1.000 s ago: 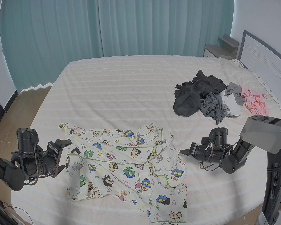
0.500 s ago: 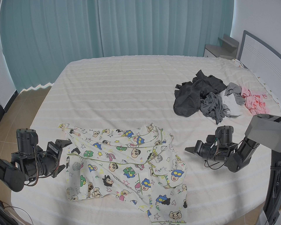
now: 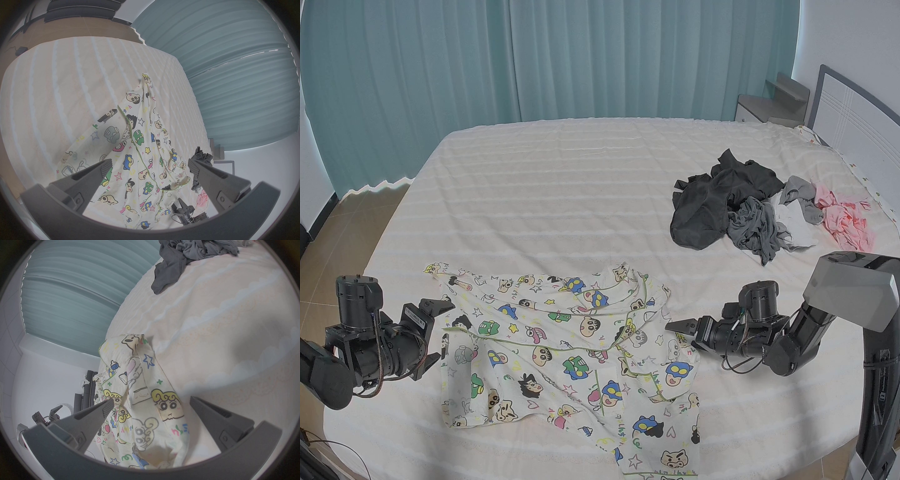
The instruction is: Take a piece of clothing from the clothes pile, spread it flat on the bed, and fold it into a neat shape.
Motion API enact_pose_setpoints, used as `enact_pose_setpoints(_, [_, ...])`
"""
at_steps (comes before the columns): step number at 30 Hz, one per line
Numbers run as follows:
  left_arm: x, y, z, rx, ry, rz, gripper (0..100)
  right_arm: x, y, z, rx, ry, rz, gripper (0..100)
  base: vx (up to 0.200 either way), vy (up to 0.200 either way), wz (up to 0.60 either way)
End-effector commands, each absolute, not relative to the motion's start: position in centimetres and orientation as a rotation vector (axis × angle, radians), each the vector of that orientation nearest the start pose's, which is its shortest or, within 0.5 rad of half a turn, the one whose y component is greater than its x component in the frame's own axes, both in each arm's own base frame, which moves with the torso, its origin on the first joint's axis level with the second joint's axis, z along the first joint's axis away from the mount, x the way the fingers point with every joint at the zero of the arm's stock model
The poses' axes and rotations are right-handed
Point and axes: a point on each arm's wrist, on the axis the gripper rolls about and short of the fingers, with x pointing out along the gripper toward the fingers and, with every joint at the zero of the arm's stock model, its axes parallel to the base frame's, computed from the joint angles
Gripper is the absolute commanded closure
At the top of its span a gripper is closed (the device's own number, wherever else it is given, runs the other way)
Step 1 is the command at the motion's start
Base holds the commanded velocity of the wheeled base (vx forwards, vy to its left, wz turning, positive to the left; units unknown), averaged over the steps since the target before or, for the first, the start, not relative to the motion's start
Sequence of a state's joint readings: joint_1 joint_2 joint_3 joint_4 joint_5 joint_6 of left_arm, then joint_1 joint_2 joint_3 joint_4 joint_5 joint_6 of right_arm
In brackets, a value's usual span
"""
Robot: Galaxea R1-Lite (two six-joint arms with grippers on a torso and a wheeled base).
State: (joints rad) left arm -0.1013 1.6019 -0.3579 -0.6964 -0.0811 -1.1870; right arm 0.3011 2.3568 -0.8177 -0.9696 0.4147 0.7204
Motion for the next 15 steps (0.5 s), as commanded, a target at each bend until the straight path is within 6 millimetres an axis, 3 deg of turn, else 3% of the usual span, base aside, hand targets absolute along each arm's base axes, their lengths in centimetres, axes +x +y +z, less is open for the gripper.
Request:
enact_pose_setpoints(1, [22.38,-2.46,10.32,-1.146,0.595,0.174,0,36.15,12.83,-2.77,0.701,0.833,0.461,0,0.0,0.0,0.0])
enact_pose_setpoints(6, [22.5,-2.47,10.2,-1.145,0.599,0.177,0,36.15,13.22,-3.36,0.705,0.86,0.459,0,0.0,0.0,0.0])
enact_pose_setpoints(7, [22.47,-2.47,10.16,-1.145,0.6,0.178,0,36.16,13.22,-3.24,0.711,0.859,0.457,100,0.0,0.0,0.0])
enact_pose_setpoints(15, [22.5,-2.47,10.2,-1.145,0.598,0.178,0,35.97,13.33,-2.48,0.743,0.853,0.454,100,0.0,0.0,0.0])
